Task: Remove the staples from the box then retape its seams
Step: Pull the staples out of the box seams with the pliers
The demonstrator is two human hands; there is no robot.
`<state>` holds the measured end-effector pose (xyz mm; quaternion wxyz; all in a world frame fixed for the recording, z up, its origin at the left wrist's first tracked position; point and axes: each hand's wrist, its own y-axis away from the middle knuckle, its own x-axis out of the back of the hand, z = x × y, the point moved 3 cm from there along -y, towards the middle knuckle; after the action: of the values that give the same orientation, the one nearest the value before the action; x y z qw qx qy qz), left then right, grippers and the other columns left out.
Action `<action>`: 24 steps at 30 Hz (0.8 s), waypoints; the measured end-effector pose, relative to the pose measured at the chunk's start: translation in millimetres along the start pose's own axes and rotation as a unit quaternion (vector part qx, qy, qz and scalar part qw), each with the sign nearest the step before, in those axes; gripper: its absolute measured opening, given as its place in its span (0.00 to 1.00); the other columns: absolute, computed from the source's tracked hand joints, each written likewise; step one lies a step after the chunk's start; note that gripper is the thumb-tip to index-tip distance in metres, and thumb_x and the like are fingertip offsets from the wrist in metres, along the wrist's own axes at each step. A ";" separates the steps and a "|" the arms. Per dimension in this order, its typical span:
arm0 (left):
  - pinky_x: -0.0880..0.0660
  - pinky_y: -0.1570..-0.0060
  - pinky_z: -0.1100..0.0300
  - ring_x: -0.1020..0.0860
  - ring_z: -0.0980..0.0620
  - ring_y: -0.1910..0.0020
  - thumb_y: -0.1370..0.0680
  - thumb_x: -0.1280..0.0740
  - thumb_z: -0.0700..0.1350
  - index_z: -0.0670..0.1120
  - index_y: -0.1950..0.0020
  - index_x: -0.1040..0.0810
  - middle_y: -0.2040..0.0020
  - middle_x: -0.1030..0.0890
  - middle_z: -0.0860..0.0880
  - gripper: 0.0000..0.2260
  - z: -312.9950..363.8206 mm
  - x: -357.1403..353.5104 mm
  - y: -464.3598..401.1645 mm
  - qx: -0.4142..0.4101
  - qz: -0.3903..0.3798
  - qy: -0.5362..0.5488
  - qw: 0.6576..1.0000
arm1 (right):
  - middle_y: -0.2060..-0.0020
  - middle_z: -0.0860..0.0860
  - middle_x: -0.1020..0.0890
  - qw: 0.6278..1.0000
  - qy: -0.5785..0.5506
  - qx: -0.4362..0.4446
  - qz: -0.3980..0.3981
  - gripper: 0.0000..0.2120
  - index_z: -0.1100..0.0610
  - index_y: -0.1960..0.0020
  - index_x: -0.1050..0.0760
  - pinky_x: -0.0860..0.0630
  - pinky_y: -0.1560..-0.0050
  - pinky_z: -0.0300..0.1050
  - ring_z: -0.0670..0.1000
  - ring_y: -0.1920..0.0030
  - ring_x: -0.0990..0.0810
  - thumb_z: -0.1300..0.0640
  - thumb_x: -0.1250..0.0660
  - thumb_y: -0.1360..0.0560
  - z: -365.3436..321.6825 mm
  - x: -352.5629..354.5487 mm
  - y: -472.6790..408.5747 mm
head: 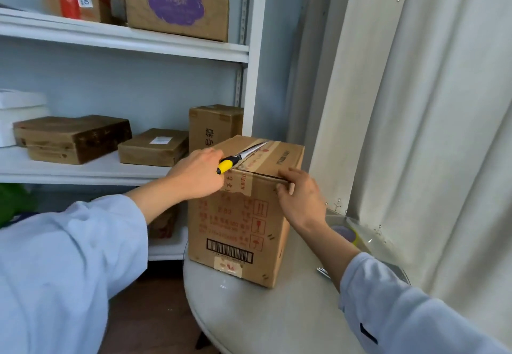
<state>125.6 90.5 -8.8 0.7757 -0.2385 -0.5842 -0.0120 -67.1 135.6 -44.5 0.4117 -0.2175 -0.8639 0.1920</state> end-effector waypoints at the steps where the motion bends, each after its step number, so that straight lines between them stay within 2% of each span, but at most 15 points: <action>1: 0.26 0.49 0.50 0.26 0.47 0.45 0.25 0.38 0.42 0.45 0.39 0.28 0.41 0.25 0.46 0.14 -3.7 -3.5 0.6 0.003 -0.024 -0.013 1.000 | 0.30 0.47 0.31 1.000 0.004 -0.001 -0.008 0.19 0.49 0.31 0.29 0.33 0.35 0.47 0.51 0.30 0.33 0.56 0.39 0.21 -0.3 -2.0 0.5; 4: 0.35 0.32 0.49 0.33 0.46 0.31 0.27 0.37 0.41 0.44 0.31 0.31 0.29 0.31 0.45 0.23 -10.3 -17.9 4.5 -0.019 -0.036 -0.062 0.997 | 0.26 0.47 0.36 0.999 -0.003 -0.011 -0.045 0.22 0.51 0.28 0.33 0.34 0.32 0.46 0.51 0.29 0.34 0.57 0.39 0.21 3.3 -8.0 -1.1; 5: 0.37 0.31 0.50 0.35 0.47 0.30 0.26 0.37 0.41 0.44 0.30 0.31 0.28 0.32 0.46 0.23 -9.8 -20.6 5.1 -0.021 -0.023 -0.053 0.998 | 0.25 0.48 0.37 0.999 -0.001 -0.007 -0.053 0.22 0.51 0.27 0.34 0.35 0.31 0.46 0.52 0.28 0.35 0.58 0.39 0.21 4.8 -9.7 -3.6; 6: 0.35 0.32 0.51 0.33 0.46 0.31 0.27 0.37 0.40 0.44 0.33 0.29 0.31 0.30 0.46 0.21 -8.6 -22.3 5.8 -0.022 -0.007 -0.029 0.999 | 0.25 0.48 0.39 0.998 -0.001 -0.004 -0.059 0.23 0.52 0.27 0.35 0.37 0.30 0.47 0.52 0.27 0.36 0.59 0.40 0.21 6.9 -11.7 -5.9; 9: 0.27 0.49 0.53 0.26 0.47 0.46 0.28 0.37 0.39 0.45 0.45 0.25 0.48 0.22 0.48 0.12 1.5 -16.9 4.7 -0.039 0.025 0.009 0.999 | 0.24 0.48 0.41 0.996 -0.062 -0.020 -0.062 0.23 0.55 0.26 0.36 0.41 0.28 0.45 0.53 0.26 0.38 0.63 0.42 0.20 17.0 -12.9 -20.7; 11: 0.28 0.58 0.55 0.25 0.49 0.53 0.27 0.37 0.38 0.46 0.48 0.26 0.54 0.22 0.49 0.09 12.8 -10.0 6.2 -0.060 -0.003 0.022 0.998 | 0.24 0.50 0.39 0.992 -0.100 -0.057 -0.059 0.23 0.54 0.26 0.36 0.42 0.27 0.46 0.53 0.26 0.38 0.64 0.43 0.20 30.8 -9.4 -29.6; 13: 0.33 0.66 0.59 0.28 0.54 0.60 0.25 0.38 0.37 0.49 0.51 0.31 0.58 0.26 0.52 0.09 20.1 -0.5 6.0 -0.063 -0.036 0.057 0.996 | 0.25 0.52 0.37 0.993 -0.065 -0.093 -0.033 0.24 0.53 0.25 0.40 0.40 0.28 0.50 0.55 0.26 0.38 0.63 0.43 0.20 42.9 -7.1 -34.2; 15: 0.34 0.65 0.61 0.28 0.56 0.59 0.24 0.38 0.36 0.51 0.46 0.32 0.55 0.27 0.53 0.12 20.8 9.2 -0.1 -0.051 -0.037 0.095 0.993 | 0.24 0.53 0.41 0.995 -0.005 -0.101 -0.002 0.26 0.53 0.24 0.43 0.41 0.28 0.50 0.54 0.25 0.42 0.61 0.43 0.20 43.8 -5.6 -34.0; 17: 0.32 0.61 0.58 0.27 0.51 0.53 0.24 0.38 0.36 0.47 0.38 0.30 0.49 0.25 0.49 0.16 14.5 13.3 -6.8 -0.016 -0.018 0.119 0.993 | 0.24 0.53 0.43 0.999 0.018 -0.035 0.013 0.27 0.52 0.24 0.43 0.42 0.27 0.49 0.53 0.23 0.46 0.59 0.41 0.21 29.0 -8.6 -32.6; 18: 0.33 0.62 0.58 0.27 0.50 0.53 0.24 0.39 0.36 0.45 0.37 0.30 0.50 0.25 0.48 0.15 12.4 12.7 -8.1 0.007 -0.015 0.130 0.991 | 0.24 0.53 0.42 1.000 0.013 0.007 0.012 0.27 0.52 0.24 0.42 0.43 0.27 0.49 0.52 0.23 0.46 0.57 0.39 0.21 19.0 -11.4 -31.2; 21: 0.35 0.65 0.58 0.27 0.48 0.56 0.24 0.39 0.37 0.45 0.40 0.30 0.54 0.25 0.47 0.12 16.4 6.2 -9.1 0.035 -0.009 0.153 0.987 | 0.24 0.51 0.40 0.995 0.007 0.081 -0.061 0.30 0.51 0.25 0.40 0.44 0.25 0.51 0.53 0.23 0.46 0.50 0.34 0.24 -6.6 -27.3 -24.9; 24: 0.34 0.63 0.58 0.26 0.47 0.53 0.24 0.39 0.37 0.47 0.37 0.30 0.50 0.25 0.47 0.16 25.6 3.3 -7.3 0.031 -0.004 0.182 0.983 | 0.23 0.51 0.45 0.986 0.045 0.082 -0.138 0.39 0.50 0.24 0.42 0.57 0.25 0.55 0.58 0.23 0.59 0.36 0.34 0.28 -14.3 -45.0 -22.0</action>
<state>101.4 94.6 2.1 0.8760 -0.2057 -0.4344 -0.0405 -35.0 95.5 -53.2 0.4894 -0.0696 -0.8474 0.1937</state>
